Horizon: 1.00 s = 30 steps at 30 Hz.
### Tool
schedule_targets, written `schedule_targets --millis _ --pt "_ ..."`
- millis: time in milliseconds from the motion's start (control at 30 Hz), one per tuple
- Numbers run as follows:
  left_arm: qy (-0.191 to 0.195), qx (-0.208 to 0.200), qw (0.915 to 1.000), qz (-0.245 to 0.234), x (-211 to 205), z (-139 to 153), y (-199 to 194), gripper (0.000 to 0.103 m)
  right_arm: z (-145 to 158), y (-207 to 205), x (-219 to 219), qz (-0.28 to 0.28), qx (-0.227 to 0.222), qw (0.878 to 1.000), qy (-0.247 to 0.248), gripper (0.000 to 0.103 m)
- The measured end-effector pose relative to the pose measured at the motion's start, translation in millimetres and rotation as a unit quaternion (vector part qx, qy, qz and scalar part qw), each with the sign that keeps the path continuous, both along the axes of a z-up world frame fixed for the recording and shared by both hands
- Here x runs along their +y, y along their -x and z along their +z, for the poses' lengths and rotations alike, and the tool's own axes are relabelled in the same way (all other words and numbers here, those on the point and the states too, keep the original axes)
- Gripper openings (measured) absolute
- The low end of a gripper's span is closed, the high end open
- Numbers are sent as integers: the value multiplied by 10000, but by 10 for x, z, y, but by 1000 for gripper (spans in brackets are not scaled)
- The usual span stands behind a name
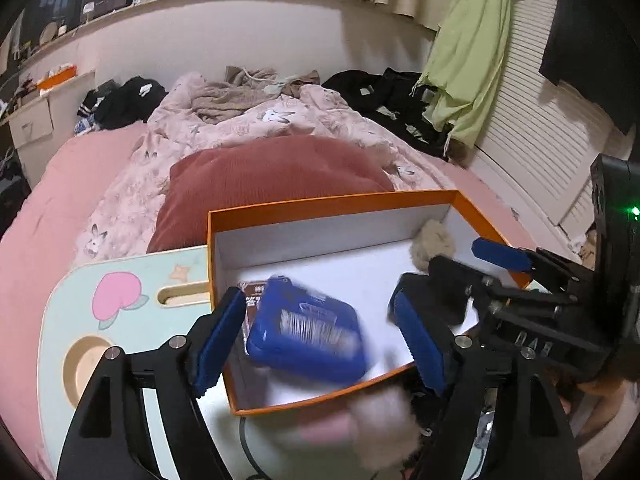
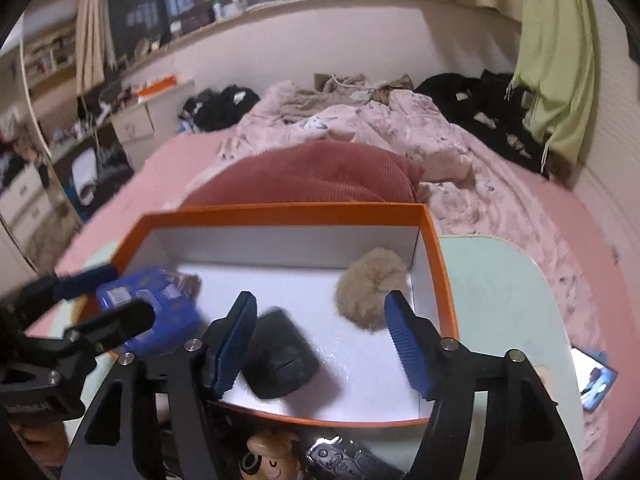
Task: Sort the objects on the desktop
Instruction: 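Drop the blue tin and black pouch into the orange box with both grippers, then grasp the white fluffy pom-pom with the left gripper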
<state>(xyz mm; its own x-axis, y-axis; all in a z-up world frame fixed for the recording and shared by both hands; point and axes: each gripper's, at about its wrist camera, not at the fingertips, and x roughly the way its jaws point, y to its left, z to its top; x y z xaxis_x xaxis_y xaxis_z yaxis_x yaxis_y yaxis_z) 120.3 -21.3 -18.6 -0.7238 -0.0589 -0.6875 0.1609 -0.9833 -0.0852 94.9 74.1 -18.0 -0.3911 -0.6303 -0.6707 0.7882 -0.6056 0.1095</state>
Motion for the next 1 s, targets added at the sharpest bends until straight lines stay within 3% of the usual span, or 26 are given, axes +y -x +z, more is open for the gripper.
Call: schedule_targets --millis 167,267,333,400,467,633,700,800,900,1000 --pt "99 23 9999 44 40 4 -32 79 -25 -70 11 16 153 9998 -98 70" --pt "6 497 9986 175 26 172 -221 79 124 -37 149 -98 74 9996 235 70" --pt "71 750 9972 43 114 323 -413 79 274 -66 303 -232 184 9984 491 82" --pt "182 509 9985 -14 193 371 -463 79 366 -146 475 -307 198 9974 621 88" --pt "193 193 9996 -60 283 337 -562 79 372 -253 621 -267 113 9976 625 88" --pt "-13 -391 9990 -228 535 44 -882 79 156 -606 925 -251 103 9995 129 88" --pt "98 -638 9978 -172 624 -112 -960 79 21 -737 1052 -209 14 9998 7 88" --pt "303 -894 9955 -94 704 -290 -1019 79 -147 -911 1154 -172 76 9994 -282 88" --pt "274 -1169 9928 41 678 -460 -1021 80 -309 -1032 1155 -156 222 9976 -635 89" --pt "401 -1129 9926 220 654 -501 -1037 84 -432 -1027 1116 -170 144 9961 -852 93"
